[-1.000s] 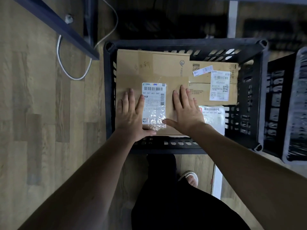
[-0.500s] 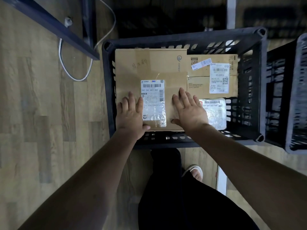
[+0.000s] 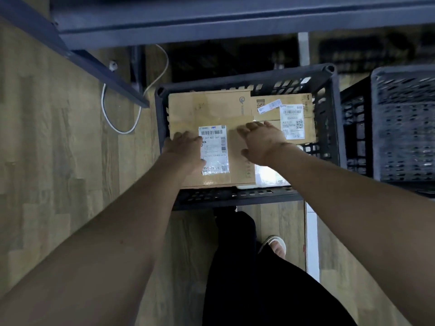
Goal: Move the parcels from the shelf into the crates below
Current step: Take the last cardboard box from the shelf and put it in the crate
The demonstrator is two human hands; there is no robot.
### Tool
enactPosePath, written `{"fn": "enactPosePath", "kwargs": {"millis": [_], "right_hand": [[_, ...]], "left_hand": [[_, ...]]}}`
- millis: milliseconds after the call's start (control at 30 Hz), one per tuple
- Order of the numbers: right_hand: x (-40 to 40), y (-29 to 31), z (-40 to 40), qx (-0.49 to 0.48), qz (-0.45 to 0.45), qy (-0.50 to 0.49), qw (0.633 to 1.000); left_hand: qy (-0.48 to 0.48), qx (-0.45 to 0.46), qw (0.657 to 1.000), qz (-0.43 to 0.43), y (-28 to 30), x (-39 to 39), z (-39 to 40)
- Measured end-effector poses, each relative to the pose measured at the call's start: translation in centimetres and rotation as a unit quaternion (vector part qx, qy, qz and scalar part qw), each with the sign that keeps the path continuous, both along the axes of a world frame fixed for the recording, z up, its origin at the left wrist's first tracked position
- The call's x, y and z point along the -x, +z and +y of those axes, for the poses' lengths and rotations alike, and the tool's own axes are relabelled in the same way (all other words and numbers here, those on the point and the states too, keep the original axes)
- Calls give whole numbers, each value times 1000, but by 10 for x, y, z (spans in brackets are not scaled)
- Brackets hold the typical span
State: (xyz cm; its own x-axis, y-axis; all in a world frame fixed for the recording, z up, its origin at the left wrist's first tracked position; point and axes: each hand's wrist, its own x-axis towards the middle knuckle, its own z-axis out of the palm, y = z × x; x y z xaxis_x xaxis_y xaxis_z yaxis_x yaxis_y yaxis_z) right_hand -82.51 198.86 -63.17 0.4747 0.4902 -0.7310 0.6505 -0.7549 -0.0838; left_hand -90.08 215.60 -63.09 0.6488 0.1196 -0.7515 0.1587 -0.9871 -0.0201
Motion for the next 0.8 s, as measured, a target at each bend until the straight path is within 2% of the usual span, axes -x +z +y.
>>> {"fn": "enactPosePath", "kwargs": {"millis": [200,433,633,800], "right_hand": [[7,101,-23,-42,-31,-20,998],[24,245,-84,-94,-76,-60,991],[59,349,-131,-155,-101,-94,978],[89,400,-160,-210,-110,-157,959]], "left_hand": [[27,0,999,-29,102,-4,-23],[48,-4,987,-151,251,21,-85],[144,39,962,-228,360,64,-139],[176,87,936,-293,422,86,-176]]}}
